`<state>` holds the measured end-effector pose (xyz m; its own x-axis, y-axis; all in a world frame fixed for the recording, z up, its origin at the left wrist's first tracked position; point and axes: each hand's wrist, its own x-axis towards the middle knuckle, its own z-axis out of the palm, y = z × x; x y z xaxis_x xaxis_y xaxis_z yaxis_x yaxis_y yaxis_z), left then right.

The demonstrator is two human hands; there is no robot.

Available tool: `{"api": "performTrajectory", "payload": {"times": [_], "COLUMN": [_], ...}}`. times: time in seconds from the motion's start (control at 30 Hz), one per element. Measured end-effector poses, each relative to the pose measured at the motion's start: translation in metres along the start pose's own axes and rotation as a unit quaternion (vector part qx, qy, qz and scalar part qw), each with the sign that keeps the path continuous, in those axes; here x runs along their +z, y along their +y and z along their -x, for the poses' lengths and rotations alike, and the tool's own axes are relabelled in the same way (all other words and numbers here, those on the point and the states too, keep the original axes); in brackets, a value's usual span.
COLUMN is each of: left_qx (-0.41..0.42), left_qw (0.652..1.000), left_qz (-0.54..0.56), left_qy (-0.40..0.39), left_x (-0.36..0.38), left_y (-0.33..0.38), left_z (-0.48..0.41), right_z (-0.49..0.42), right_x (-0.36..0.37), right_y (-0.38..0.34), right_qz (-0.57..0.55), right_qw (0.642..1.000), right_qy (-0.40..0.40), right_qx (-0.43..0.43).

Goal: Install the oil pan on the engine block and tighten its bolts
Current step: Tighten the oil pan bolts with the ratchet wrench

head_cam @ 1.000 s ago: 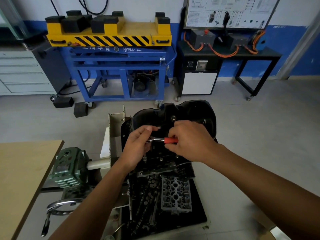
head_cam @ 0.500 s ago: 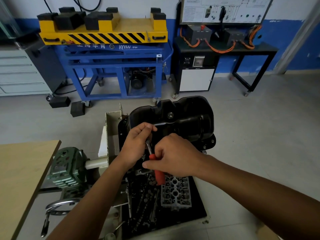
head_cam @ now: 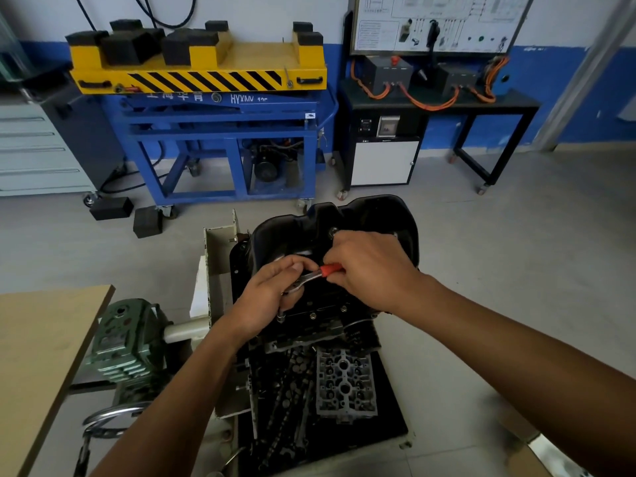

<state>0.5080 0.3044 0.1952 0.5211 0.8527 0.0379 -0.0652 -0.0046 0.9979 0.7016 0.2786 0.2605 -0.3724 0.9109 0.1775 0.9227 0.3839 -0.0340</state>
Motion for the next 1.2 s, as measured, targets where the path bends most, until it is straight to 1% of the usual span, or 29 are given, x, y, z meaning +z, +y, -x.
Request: {"api": "performTrajectory", "payload": {"times": [0.13, 0.2, 0.27, 0.4, 0.5, 0.57, 0.7, 0.83, 0.9, 0.97, 1.03, 1.1, 1.2], "left_qx": [0.002, 0.004, 0.013, 0.035, 0.047, 0.051, 0.062, 0.047, 0.030, 0.016, 0.009, 0.004, 0.002], "left_qw": [1.000, 1.000, 0.999, 0.992, 0.989, 0.987, 0.984, 0.986, 0.988, 0.990, 0.991, 0.994, 0.998], "left_qz": [0.001, -0.011, -0.020, -0.062, -0.076, -0.082, -0.104, -0.079, -0.047, -0.026, -0.012, 0.003, -0.008], "left_qy": [-0.007, 0.007, 0.038, 0.103, 0.121, 0.127, 0.128, 0.141, 0.145, 0.140, 0.131, 0.113, 0.070], "left_x": [-0.004, -0.003, -0.001, 0.000, -0.002, -0.002, 0.001, -0.002, -0.003, -0.004, -0.006, -0.009, -0.010], "left_y": [0.003, 0.004, 0.003, 0.001, 0.000, 0.001, 0.003, 0.003, 0.002, 0.002, 0.002, 0.001, -0.002], "left_z": [0.002, 0.003, 0.003, 0.001, 0.000, -0.001, 0.000, 0.003, 0.004, 0.006, 0.007, 0.008, 0.008], "right_z": [-0.002, -0.002, -0.001, 0.005, 0.013, 0.021, 0.029, 0.025, 0.022, 0.018, 0.014, 0.008, -0.001], "right_x": [0.009, 0.011, 0.012, 0.006, -0.003, -0.003, 0.005, 0.005, 0.003, -0.001, -0.006, -0.010, -0.009], "right_y": [0.000, 0.001, 0.000, -0.002, -0.011, -0.026, -0.056, -0.055, -0.047, -0.038, -0.027, -0.016, -0.007], "right_qz": [-0.015, -0.020, -0.030, -0.072, -0.137, -0.178, -0.184, -0.200, -0.197, -0.186, -0.149, -0.093, -0.027], "right_qw": [0.999, 0.999, 0.999, 0.997, 0.988, 0.980, 0.981, 0.978, 0.978, 0.978, 0.983, 0.992, 0.999], "right_qy": [0.041, 0.046, 0.044, 0.004, -0.045, -0.065, -0.050, -0.048, -0.055, -0.079, -0.093, -0.077, -0.023], "right_qx": [-0.002, -0.001, 0.006, 0.033, 0.058, 0.061, 0.038, 0.040, 0.044, 0.049, 0.048, 0.039, 0.036]}}
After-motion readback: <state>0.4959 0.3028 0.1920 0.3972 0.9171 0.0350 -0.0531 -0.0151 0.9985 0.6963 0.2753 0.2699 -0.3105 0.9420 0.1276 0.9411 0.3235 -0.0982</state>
